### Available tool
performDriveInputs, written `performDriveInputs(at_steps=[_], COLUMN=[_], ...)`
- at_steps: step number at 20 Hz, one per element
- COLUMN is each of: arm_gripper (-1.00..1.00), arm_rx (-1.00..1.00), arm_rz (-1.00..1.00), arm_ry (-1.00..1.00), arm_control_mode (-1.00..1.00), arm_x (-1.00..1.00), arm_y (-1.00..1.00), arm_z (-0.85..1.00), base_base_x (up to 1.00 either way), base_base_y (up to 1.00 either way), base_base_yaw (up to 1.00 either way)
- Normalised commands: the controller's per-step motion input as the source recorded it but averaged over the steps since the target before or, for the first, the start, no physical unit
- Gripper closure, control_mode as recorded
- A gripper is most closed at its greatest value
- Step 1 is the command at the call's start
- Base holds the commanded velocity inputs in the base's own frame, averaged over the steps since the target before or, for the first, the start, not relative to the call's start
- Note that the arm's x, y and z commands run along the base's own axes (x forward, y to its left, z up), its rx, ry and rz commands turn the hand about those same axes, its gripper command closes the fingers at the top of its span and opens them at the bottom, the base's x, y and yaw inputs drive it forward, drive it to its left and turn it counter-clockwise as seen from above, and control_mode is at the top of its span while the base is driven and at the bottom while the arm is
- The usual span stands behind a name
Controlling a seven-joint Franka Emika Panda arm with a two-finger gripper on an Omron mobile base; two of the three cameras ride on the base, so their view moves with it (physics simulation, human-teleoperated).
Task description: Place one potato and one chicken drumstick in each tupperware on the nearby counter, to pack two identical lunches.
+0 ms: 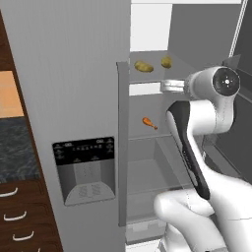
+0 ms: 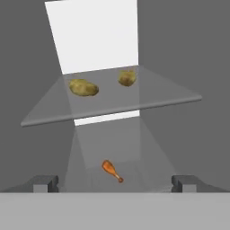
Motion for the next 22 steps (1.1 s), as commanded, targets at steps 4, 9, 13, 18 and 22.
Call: performDriveInputs(at_steps=[4, 9, 13, 18, 22], arm_gripper=[-1.00, -1.00, -1.00, -1.00, -1.00], arm_rx=[0.00, 0.00, -0.07, -0.08, -0.01], arm_rz=[-0.10, -0.06, -0.02, -0.05, -0.10], arm_ry=[0.17, 0.18, 0.04, -0.01, -0.01], arm_control_mode=[-1.00, -1.00, -1.00, -1.00, -1.00], arm_x=[0.64, 0.56, 0.61, 0.66, 0.67], arm_y=[-0.03, -0.14, -0.38, -0.30, -0.19], arm_z=[0.14, 0.03, -0.34, -0.41, -0.09], base_base_x=[0.00, 0.00, 0.00, 0.00, 0.00], base_base_y=[0.00, 0.00, 0.00, 0.00, 0.00], base_base_yaw=[0.00, 0.00, 0.00, 0.00, 0.00])
